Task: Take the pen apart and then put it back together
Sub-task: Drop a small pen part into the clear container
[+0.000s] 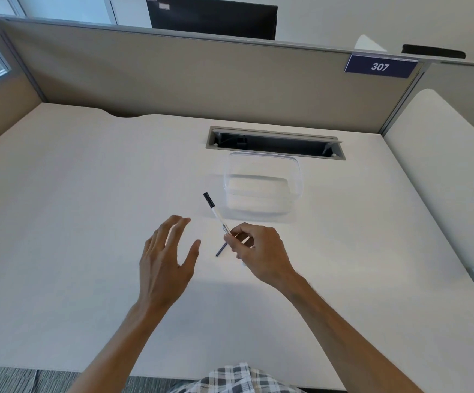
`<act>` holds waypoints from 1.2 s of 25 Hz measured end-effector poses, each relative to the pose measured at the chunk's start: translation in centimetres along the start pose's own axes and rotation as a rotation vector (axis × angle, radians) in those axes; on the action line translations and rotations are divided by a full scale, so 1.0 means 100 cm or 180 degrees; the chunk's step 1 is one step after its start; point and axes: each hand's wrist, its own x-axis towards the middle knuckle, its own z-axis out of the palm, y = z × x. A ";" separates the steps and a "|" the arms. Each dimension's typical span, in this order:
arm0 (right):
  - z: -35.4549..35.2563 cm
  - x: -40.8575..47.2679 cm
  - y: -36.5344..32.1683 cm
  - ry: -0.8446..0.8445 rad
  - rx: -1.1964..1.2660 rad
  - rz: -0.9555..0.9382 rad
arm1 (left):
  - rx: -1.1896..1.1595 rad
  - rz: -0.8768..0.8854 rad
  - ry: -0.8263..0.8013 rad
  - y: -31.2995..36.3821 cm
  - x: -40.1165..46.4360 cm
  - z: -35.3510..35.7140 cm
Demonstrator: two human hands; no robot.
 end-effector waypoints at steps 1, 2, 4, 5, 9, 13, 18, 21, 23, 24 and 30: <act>-0.001 -0.001 0.000 0.0019 0.0043 -0.0022 | 0.0067 0.0238 0.0114 0.005 0.002 -0.002; -0.001 -0.002 0.000 0.0025 0.0090 -0.0042 | 0.0154 0.0534 0.0169 0.009 0.004 -0.003; -0.003 -0.004 -0.001 0.0002 0.0168 -0.0086 | 0.0248 0.1090 0.0052 0.014 0.009 -0.004; -0.003 -0.005 -0.001 -0.0029 0.0198 -0.0111 | 0.0267 0.1266 -0.0084 0.015 0.012 -0.003; -0.002 -0.006 -0.003 -0.0083 0.0373 -0.0133 | 0.0468 0.1490 -0.0453 0.012 0.022 -0.002; -0.002 -0.004 0.000 -0.0145 0.0441 -0.0141 | 0.0501 0.1598 -0.0572 0.011 0.024 -0.004; 0.000 -0.001 0.000 -0.0307 0.0624 -0.0033 | 0.0523 0.1588 -0.0726 0.006 0.026 -0.007; 0.000 0.007 0.010 -0.0080 0.0848 0.0140 | 0.0623 0.1463 -0.0733 -0.004 0.027 -0.009; 0.003 0.015 0.022 0.0061 0.0757 0.0151 | 0.0669 0.1374 -0.0728 -0.012 0.028 -0.010; 0.005 0.019 0.028 0.0080 0.0551 0.0114 | 0.0688 0.1341 -0.0725 -0.016 0.028 -0.010; 0.027 0.044 0.061 -0.0253 -0.0835 -0.0274 | 0.0751 0.1188 -0.0763 -0.028 0.027 -0.010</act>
